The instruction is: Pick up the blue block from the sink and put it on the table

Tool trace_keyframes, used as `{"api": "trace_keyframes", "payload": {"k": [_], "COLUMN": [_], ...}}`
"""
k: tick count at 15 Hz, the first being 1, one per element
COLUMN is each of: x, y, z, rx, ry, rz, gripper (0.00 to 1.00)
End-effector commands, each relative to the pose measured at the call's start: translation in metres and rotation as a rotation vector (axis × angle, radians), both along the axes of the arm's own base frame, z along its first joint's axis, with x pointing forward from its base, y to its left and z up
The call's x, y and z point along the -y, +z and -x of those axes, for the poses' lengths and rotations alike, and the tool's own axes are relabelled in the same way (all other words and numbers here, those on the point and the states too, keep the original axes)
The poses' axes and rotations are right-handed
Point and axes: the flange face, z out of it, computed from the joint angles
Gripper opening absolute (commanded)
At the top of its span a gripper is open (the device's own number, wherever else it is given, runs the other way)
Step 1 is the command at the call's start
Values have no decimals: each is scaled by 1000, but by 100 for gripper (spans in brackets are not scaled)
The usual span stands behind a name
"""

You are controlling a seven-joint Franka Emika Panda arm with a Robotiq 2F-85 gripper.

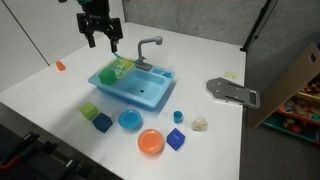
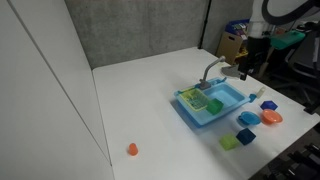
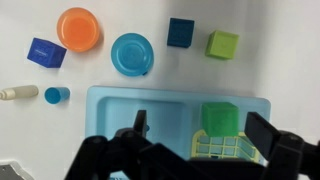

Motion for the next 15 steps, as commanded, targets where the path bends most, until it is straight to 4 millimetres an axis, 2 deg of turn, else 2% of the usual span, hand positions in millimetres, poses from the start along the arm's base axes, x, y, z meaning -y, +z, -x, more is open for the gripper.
{"api": "trace_keyframes", "payload": {"k": [1,5,8,9,10,15], "x": [-4,-5,-4,-3,-2,-2], "y": [49,94,113,114,105,102], "z": [10,17,22,23,20,20], "rx": [38,84,107,110,111,104], "ry": [-50,-87,-103,-100,-78,-78], "rz": [0,15,16,9,12,13], "gripper": [100,100,100,100,100,100]}}
